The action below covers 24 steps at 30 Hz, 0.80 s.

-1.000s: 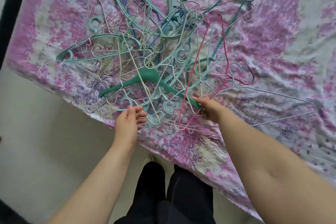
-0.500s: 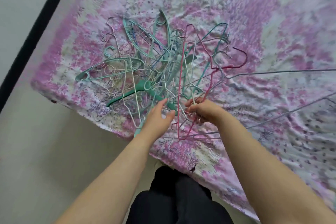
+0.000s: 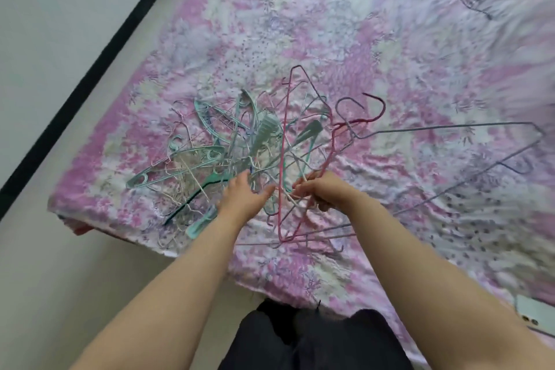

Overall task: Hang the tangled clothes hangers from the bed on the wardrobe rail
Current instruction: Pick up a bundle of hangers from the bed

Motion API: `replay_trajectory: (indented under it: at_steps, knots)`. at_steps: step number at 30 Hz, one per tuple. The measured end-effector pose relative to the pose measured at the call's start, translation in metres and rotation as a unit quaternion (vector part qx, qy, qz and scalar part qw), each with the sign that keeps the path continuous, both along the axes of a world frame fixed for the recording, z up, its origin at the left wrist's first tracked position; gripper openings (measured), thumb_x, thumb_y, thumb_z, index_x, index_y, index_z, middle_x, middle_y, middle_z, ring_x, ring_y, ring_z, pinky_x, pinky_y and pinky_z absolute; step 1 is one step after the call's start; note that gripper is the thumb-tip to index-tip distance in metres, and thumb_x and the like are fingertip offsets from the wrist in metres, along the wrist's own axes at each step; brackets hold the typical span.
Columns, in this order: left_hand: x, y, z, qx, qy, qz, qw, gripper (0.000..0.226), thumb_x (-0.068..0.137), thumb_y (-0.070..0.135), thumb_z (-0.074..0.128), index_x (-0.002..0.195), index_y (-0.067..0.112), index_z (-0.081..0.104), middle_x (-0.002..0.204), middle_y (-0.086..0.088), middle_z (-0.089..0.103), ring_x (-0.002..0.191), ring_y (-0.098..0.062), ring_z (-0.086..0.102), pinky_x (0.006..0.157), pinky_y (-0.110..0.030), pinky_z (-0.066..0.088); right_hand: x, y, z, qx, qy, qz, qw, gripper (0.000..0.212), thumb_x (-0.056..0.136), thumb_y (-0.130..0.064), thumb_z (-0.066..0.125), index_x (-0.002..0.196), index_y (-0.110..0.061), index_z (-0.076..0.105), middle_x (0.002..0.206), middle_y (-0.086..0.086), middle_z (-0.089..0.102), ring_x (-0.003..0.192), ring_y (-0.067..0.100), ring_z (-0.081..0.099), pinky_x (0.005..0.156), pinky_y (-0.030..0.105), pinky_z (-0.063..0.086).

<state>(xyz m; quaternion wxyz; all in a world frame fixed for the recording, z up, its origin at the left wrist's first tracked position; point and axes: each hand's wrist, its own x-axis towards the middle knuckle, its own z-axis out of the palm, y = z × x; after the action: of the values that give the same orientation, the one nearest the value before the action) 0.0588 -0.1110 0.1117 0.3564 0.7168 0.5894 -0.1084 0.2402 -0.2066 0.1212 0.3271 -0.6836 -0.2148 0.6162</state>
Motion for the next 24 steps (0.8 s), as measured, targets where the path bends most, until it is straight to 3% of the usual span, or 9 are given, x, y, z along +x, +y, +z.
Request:
replay_trajectory:
  at_steps: [2, 5, 8, 11, 13, 15, 17, 20, 24]
  knots:
    - [-0.006, 0.012, 0.017, 0.037, 0.034, -0.029, 0.998, 0.093, 0.078, 0.077, 0.048, 0.148, 0.022, 0.024, 0.151, -0.012, 0.027, 0.133, -0.037, 0.037, 0.107, -0.056, 0.034, -0.006, 0.004, 0.017, 0.008, 0.005, -0.02, 1.0, 0.007, 0.079, -0.005, 0.063, 0.085, -0.005, 0.067, 0.057, 0.001, 0.063, 0.037, 0.012, 0.046, 0.038, 0.015, 0.026]
    - [-0.021, 0.026, 0.037, 0.071, 0.041, -0.037, 0.996, 0.094, 0.079, 0.075, 0.048, 0.15, 0.02, 0.021, 0.154, -0.012, 0.021, 0.135, -0.036, 0.036, 0.107, -0.053, 0.036, -0.012, 0.014, 0.04, 0.032, 0.024, -0.023, 0.999, 0.019, 0.082, -0.011, 0.058, 0.095, 0.0, 0.067, 0.077, 0.009, 0.072, 0.038, 0.012, 0.047, 0.037, 0.014, 0.027]
    - [-0.036, 0.04, 0.051, 0.015, -0.007, -0.038, 0.999, 0.095, 0.077, 0.073, 0.055, 0.149, 0.017, 0.028, 0.149, -0.011, 0.04, 0.13, -0.032, 0.045, 0.106, -0.049, 0.039, -0.015, 0.021, 0.06, 0.06, 0.03, 0.016, 0.998, 0.024, 0.079, -0.018, 0.058, 0.096, -0.002, 0.066, 0.091, 0.015, 0.073, 0.041, 0.013, 0.05, 0.035, 0.015, 0.028]
    - [-0.044, 0.048, 0.072, -0.062, -0.093, 0.004, 0.994, 0.061, 0.079, 0.06, 0.066, 0.118, 0.014, 0.062, 0.101, -0.007, 0.071, 0.091, -0.021, 0.066, 0.085, -0.033, 0.053, -0.015, 0.029, 0.079, 0.086, 0.028, 0.051, 0.995, 0.028, 0.075, -0.029, 0.058, 0.091, -0.007, 0.065, 0.1, 0.023, 0.07, 0.045, 0.016, 0.052, 0.036, 0.015, 0.028]
    - [-0.046, 0.052, 0.089, -0.075, -0.152, 0.023, 0.985, 0.031, 0.086, 0.039, 0.069, 0.092, 0.008, 0.068, 0.069, -0.002, 0.064, 0.061, -0.012, 0.057, 0.057, -0.018, 0.048, -0.013, 0.036, 0.092, 0.105, 0.031, 0.065, 0.992, 0.028, 0.08, -0.037, 0.06, 0.09, -0.012, 0.061, 0.106, 0.025, 0.068, 0.046, 0.018, 0.053, 0.037, 0.016, 0.028]
    - [-0.047, 0.058, 0.107, -0.056, -0.178, 0.032, 0.982, 0.02, 0.089, 0.023, 0.066, 0.08, 0.005, 0.069, 0.059, 0.0, 0.06, 0.053, -0.008, 0.053, 0.048, -0.012, 0.041, -0.011, 0.046, 0.105, 0.128, 0.018, 0.08, 0.988, 0.032, 0.079, -0.047, 0.062, 0.088, -0.016, 0.059, 0.105, 0.024, 0.068, 0.046, 0.018, 0.052, 0.037, 0.016, 0.027]
    - [-0.048, 0.065, 0.126, -0.04, -0.184, 0.034, 0.982, 0.021, 0.091, 0.021, 0.062, 0.078, 0.006, 0.068, 0.06, 0.001, 0.062, 0.054, -0.006, 0.056, 0.055, -0.015, 0.043, -0.012, 0.056, 0.121, 0.156, -0.015, 0.101, 0.983, 0.03, 0.082, -0.047, 0.063, 0.085, -0.017, 0.057, 0.094, 0.018, 0.068, 0.046, 0.017, 0.051, 0.037, 0.017, 0.026]
    - [-0.051, 0.071, 0.151, -0.056, -0.224, 0.049, 0.972, 0.02, 0.093, 0.019, 0.056, 0.094, 0.002, 0.067, 0.069, -0.002, 0.064, 0.058, -0.007, 0.057, 0.068, -0.028, 0.04, -0.01, 0.068, 0.145, 0.19, -0.051, 0.118, 0.973, 0.026, 0.089, -0.042, 0.059, 0.087, -0.016, 0.056, 0.083, 0.005, 0.066, 0.047, 0.017, 0.048, 0.038, 0.019, 0.027]
    - [-0.047, 0.084, 0.193, -0.001, -0.338, 0.111, 0.934, 0.036, 0.098, 0.032, 0.049, 0.104, -0.002, 0.058, 0.074, -0.01, 0.068, 0.056, -0.009, 0.059, 0.063, -0.03, 0.045, -0.005, 0.08, 0.173, 0.228, -0.041, 0.11, 0.967, 0.029, 0.088, -0.045, 0.06, 0.092, -0.016, 0.059, 0.08, 0.0, 0.068, 0.048, 0.012, 0.047, 0.04, 0.019, 0.031]
